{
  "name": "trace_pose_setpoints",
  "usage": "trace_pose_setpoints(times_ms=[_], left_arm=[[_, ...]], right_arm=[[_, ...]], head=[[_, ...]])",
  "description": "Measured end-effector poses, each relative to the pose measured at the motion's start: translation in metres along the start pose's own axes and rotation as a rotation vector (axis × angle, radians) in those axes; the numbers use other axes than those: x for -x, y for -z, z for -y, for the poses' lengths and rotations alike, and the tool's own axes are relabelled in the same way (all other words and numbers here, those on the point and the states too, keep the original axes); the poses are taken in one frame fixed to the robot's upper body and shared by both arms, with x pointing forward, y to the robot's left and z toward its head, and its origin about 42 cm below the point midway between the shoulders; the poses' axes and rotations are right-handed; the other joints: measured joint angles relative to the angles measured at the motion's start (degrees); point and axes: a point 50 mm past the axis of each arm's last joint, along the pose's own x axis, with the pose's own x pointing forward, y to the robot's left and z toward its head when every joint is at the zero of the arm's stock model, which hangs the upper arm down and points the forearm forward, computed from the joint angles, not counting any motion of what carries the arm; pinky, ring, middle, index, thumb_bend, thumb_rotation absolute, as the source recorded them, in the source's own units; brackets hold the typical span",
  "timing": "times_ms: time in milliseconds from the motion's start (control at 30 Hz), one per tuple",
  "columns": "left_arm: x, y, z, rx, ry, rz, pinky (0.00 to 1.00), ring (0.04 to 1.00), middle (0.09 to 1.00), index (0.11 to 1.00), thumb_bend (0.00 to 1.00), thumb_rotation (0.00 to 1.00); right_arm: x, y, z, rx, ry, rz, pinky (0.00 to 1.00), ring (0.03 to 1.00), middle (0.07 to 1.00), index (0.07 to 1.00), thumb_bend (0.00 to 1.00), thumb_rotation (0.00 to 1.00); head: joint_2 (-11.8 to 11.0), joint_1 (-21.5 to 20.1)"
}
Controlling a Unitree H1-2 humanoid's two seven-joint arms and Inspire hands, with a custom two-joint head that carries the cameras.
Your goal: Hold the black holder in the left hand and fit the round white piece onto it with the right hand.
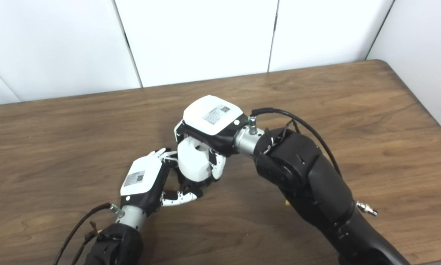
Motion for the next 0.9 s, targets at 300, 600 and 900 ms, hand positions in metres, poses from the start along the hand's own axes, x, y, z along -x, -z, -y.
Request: trace_pose_setpoints(times_ms=[300, 600, 900], left_arm=[[0.000, 0.000, 0.000, 0.000, 0.000, -0.001, 0.93, 0.913, 0.808, 0.485, 0.52, 0.05], [0.000, 0.000, 0.000, 0.000, 0.000, -0.001, 0.92, 0.913, 0.807, 0.486, 0.52, 0.05], [0.000, 0.000, 0.000, 0.000, 0.001, -0.002, 0.92, 0.914, 0.807, 0.486, 0.52, 0.05]], right_arm=[[-0.006, -0.009, 0.000, -0.016, 0.017, 0.009, 0.94, 0.602, 0.461, 0.508, 0.53, 0.00], [-0.005, -0.011, -0.011, -0.010, -0.040, 0.000, 0.97, 0.594, 0.462, 0.508, 0.53, 0.00], [-0.002, -0.003, -0.009, 0.015, -0.060, -0.004, 0.95, 0.597, 0.446, 0.516, 0.53, 0.00]], head=[[0.3, 0.1], [0.3, 0.1], [0.8, -0.4]])
